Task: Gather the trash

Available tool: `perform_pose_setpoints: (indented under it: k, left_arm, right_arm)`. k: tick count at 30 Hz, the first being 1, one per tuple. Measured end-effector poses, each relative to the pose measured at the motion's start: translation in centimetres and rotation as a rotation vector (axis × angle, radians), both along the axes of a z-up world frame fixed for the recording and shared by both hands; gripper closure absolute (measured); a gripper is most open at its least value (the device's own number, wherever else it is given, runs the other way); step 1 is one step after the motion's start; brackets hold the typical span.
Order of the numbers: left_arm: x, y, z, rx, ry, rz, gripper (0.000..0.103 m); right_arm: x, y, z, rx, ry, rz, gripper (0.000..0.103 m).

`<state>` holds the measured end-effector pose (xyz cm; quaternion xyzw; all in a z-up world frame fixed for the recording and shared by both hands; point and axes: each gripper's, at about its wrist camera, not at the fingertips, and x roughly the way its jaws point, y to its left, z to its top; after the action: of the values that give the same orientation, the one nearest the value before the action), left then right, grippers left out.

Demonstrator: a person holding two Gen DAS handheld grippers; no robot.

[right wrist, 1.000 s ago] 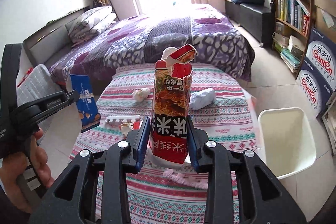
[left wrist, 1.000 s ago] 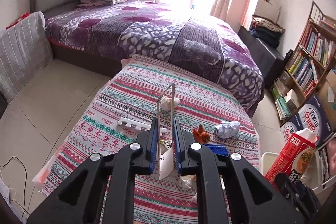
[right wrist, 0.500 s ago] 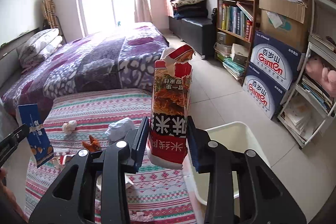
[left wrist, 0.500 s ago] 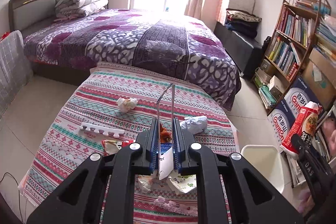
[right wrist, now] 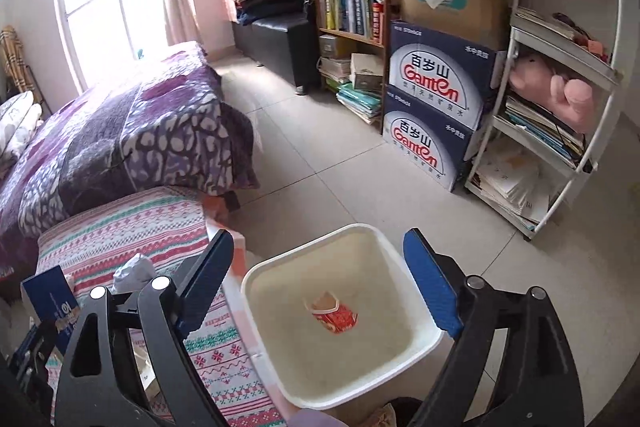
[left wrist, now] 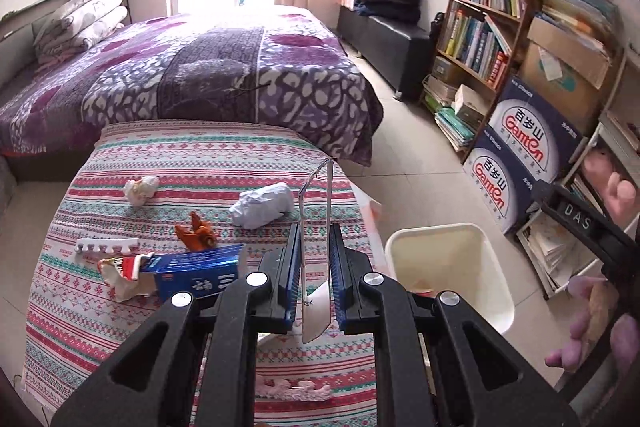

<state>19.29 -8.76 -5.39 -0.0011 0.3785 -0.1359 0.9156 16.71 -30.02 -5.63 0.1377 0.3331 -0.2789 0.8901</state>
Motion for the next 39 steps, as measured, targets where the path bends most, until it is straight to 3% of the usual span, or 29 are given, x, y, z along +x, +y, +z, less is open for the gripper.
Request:
perform_pose_setpoints:
  k: [2,13,22,23,25,26,27,34,39]
  left_arm:
    - [-0.2,-1.7,-0.2,0.014,0.003,-0.032,0.089]
    - [-0.9,-10.7,-1.4,0.025,0.061,-0.172,0.086]
    - [-0.4,-15.9,-1.9,-0.04,0.13,-0.255,0.086]
    - [-0.4,-16.5,-2.0,-0.047,0.137,-0.267,0.084]
    - [-0.5,-17.4,-2.1,-0.053,0.147,-0.285,0.065]
    - [-0.5,-17.6,-2.1,-0.053,0.147,-0.287,0.043]
    - [-0.7,-17.6,-2.0,-0.056,0.136,-0.284,0.035]
    - [-0.9,-16.2,-1.9,0.017,0.097,-0.252,0.03]
    - [-1.1,-13.7,-2.1,0.076,0.07,-0.202,0.022]
  right_arm:
    - [-0.4,-1.6,0.2,0.024,-0.009,-0.031,0.013]
    - [-2.4,-9.6,1.0,0.157,-0.063,-0.184,0.011]
    - [-4.3,-14.0,1.0,0.219,-0.086,-0.275,0.011]
    - [-4.5,-14.3,0.9,0.223,-0.087,-0.283,0.011]
    - [-4.8,-14.9,0.9,0.228,-0.092,-0.295,0.011]
    - [-5.0,-15.1,0.9,0.229,-0.094,-0.3,0.011]
    - [-5.1,-15.2,0.9,0.23,-0.097,-0.301,0.01]
    - [-4.9,-14.2,0.8,0.22,-0.099,-0.289,0.007]
    - [-3.4,-11.7,0.4,0.183,-0.048,-0.22,0.007]
